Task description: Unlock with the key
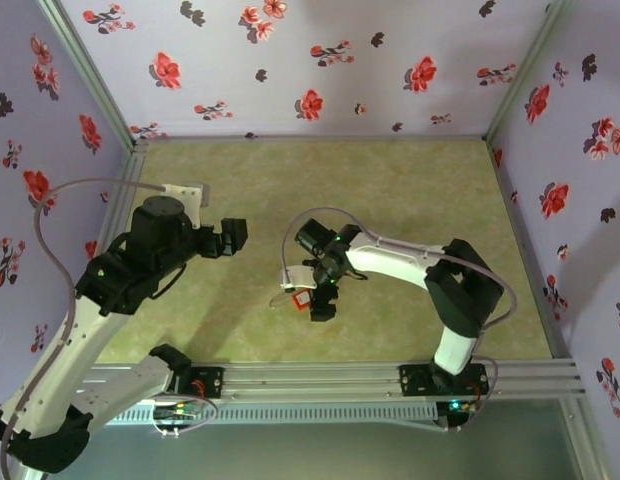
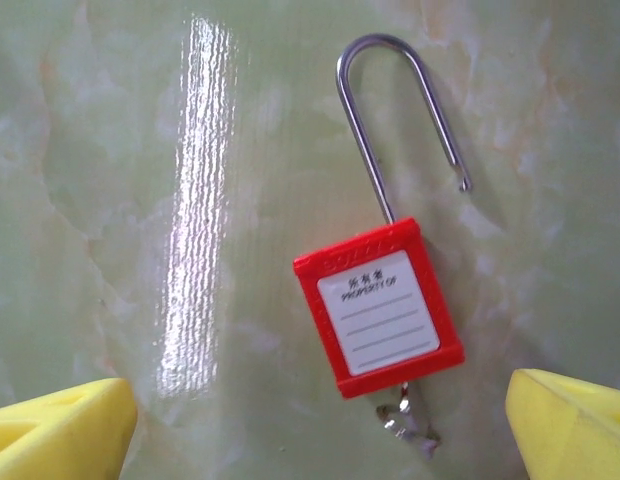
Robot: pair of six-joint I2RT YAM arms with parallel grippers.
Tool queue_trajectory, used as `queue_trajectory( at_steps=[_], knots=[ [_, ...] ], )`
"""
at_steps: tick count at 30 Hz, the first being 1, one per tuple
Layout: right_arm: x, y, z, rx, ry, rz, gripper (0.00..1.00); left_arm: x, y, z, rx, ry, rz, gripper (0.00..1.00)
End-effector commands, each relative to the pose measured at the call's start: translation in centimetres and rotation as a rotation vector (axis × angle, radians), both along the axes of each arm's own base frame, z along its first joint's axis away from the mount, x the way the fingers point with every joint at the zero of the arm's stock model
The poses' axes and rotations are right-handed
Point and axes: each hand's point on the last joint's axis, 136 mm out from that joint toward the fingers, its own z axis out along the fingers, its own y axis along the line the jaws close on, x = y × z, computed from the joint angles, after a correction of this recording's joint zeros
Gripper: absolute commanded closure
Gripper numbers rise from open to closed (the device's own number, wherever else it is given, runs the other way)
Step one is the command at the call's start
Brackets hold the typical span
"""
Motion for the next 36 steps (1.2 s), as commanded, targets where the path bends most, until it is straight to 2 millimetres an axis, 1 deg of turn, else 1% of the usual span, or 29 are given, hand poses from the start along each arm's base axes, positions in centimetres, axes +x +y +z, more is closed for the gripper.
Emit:
queue_trajectory(
  at_steps=[1,5,7,10,13,16,17,21,25,26,28,30,32,33,36],
  knots=[
    [0.5,0.4,-0.8,-0.033,-0.048,0.117,0.05,0.0,0.9,0.4,0.032,-0.022,0.016,0.0],
    [1.1,1.5,-1.6,-0.026,-0.049,0.115,0.06,0.0,1.1,0.3,0.032,-0.027,0.024,0.0],
    [1.0,1.8,-2.0,-0.028,-0.045,0.116,0.06,0.0,1.2,0.3,0.032,-0.028,0.028,0.0],
    [0.9,1.8,-3.0,-0.058,-0.049,0.108,0.1,-0.1,1.6,0.3,0.034,-0.029,0.038,0.0],
    [1.0,2.2,-3.7,-0.075,-0.062,0.072,0.15,-0.1,1.9,0.6,0.028,-0.036,0.051,0.0],
    [1.2,2.4,-4.2,-0.098,-0.077,0.014,0.27,-0.1,2.0,0.7,0.031,-0.038,0.054,0.0],
    [1.4,2.5,-4.4,-0.108,-0.084,-0.016,0.34,-0.1,2.1,0.7,0.034,-0.038,0.054,0.0],
    [1.1,2.3,-4.6,-0.135,-0.058,-0.118,0.6,-0.2,2.3,0.6,0.047,-0.038,0.054,0.0],
    [0.9,3.1,-4.1,-0.139,-0.039,-0.243,0.77,-0.2,2.5,0.8,0.055,-0.048,0.053,0.0],
    [1.2,3.5,-4.0,-0.139,-0.037,-0.316,0.81,-0.2,2.6,0.9,0.058,-0.05,0.052,0.0],
    [2.6,4.2,-3.7,-0.155,-0.023,-0.515,0.91,-0.2,2.6,1.0,0.06,-0.054,0.053,0.0],
    [4.1,4.5,-3.6,-0.206,0.001,-0.771,1.0,-0.3,2.7,1.0,0.063,-0.053,0.054,0.0],
    [5.4,4.1,-3.8,-0.257,-0.004,-1.018,1.0,-0.4,2.9,0.9,0.063,-0.049,0.06,0.0],
    [6.2,3.6,-3.8,-0.268,-0.022,-1.154,1.0,-0.4,3.0,0.8,0.062,-0.047,0.064,0.0],
    [7.4,2.7,-3.9,-0.222,-0.024,-1.481,1.0,-0.6,3.2,0.7,0.05,-0.042,0.078,0.0]
  ],
)
